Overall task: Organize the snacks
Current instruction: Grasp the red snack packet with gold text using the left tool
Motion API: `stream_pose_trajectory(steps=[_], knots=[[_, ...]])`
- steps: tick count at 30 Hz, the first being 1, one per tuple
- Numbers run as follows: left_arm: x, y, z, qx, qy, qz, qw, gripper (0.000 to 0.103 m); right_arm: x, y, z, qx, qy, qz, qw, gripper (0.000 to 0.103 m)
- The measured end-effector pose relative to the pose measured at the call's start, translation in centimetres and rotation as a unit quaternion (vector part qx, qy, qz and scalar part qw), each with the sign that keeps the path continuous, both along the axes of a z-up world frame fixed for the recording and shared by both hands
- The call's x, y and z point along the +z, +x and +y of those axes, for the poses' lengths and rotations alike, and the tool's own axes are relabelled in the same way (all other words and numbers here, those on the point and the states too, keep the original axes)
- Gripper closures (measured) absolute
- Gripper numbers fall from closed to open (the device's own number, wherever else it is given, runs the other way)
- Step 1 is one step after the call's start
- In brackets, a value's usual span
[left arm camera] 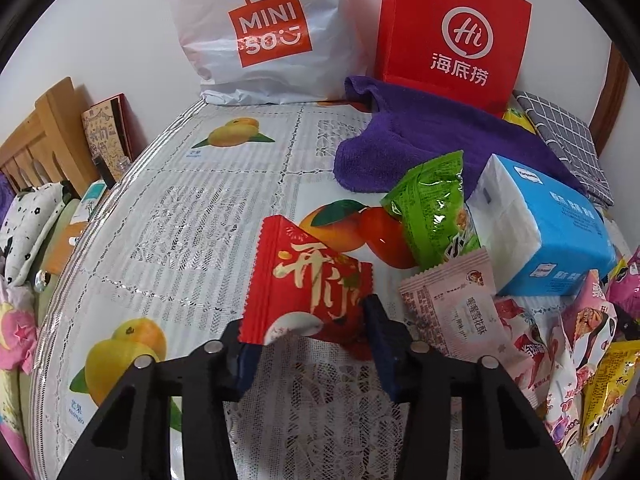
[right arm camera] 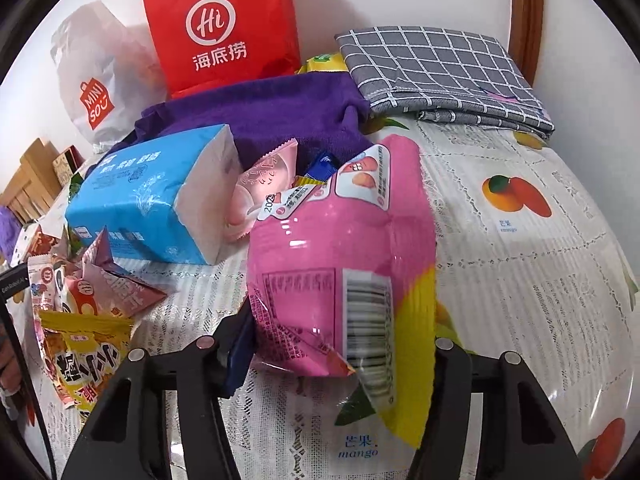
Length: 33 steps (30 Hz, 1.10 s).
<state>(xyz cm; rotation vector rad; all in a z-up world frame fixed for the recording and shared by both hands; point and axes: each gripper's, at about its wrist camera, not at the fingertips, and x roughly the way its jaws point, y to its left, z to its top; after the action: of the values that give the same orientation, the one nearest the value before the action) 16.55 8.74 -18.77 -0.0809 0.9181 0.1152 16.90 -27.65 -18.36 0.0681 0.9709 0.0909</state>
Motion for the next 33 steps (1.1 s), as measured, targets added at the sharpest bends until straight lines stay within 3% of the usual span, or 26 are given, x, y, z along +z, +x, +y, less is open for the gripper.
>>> stream_pose_trajectory(steps=[11,20,27,30,33], knots=[[0.2,-0.3,0.0,-0.003,-0.009,-0.003,0.9999,0.065,0.1,0.0,-0.3,-0.004,0.006,-0.003,1.0,0.051],[1.9,-3.1,-0.2,-0.021,-0.02,0.002,0.9996,0.065,1.2,-1.4,-0.6,-0.014,0.024,-0.024,0.999,0.052],[5.3,-3.9,-1.2,-0.033,-0.032,-0.019,0.9988,0.081,4.8,-2.9,0.4,-0.002,0.024,-0.05,0.998,0.052],[6.1,-3.7,-2.1,-0.041,-0.023,-0.026,0.9986,0.082,6.9,-3.0,0.8,0.01,0.03,-0.07,0.997,0.052],[5.9,-3.4,-1.6,-0.036,-0.042,-0.017,0.9983,0.082,7.9,-2.9,1.3,0.02,0.022,-0.078,0.997,0.052]])
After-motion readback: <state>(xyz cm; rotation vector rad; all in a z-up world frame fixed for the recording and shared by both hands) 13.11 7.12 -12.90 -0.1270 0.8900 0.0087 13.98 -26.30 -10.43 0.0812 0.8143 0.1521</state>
